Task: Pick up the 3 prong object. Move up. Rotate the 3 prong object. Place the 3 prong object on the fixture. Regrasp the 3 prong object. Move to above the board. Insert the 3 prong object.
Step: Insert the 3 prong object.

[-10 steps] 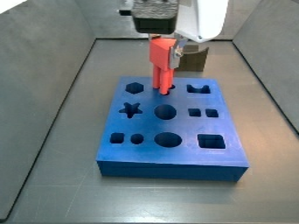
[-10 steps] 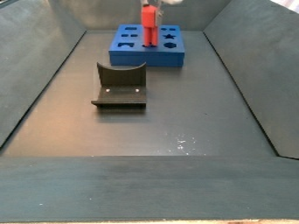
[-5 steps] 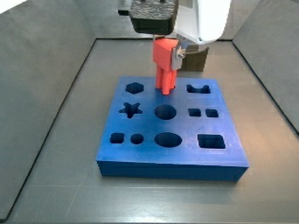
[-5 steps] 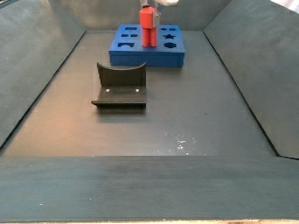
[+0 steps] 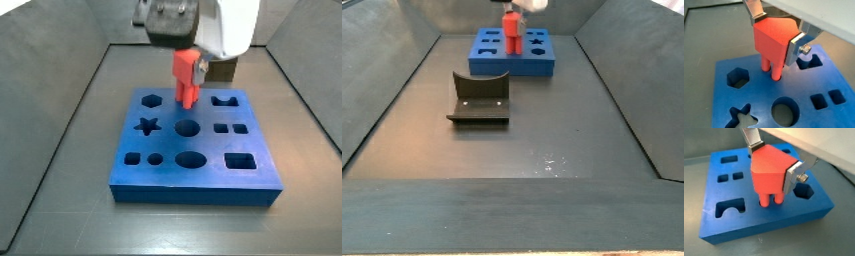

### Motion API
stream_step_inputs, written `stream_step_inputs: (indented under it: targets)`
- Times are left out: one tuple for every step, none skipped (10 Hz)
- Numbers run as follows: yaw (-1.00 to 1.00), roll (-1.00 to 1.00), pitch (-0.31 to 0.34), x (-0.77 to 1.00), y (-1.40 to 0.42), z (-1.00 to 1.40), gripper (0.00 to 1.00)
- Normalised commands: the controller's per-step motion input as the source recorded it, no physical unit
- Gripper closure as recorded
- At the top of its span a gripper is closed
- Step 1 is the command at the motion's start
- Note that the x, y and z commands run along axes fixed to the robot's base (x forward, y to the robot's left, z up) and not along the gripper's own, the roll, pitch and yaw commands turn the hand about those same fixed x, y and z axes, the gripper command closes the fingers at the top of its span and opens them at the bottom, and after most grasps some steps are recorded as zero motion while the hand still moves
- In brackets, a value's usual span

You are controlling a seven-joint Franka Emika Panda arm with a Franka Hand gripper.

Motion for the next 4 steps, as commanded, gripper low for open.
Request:
stream_step_inputs:
  targets:
    - [-0.23,0.44,-0.103,0.00,-0.09,-0.90,1.00]
    - [-0.17,0.45,-0.106,0.00,-0.12,-0.83,1.00]
    - [0.00,0.00,0.000,0.00,0.00,0.00,0.00]
    - [0.00,0.00,0.000,0.00,0.00,0.00,0.00]
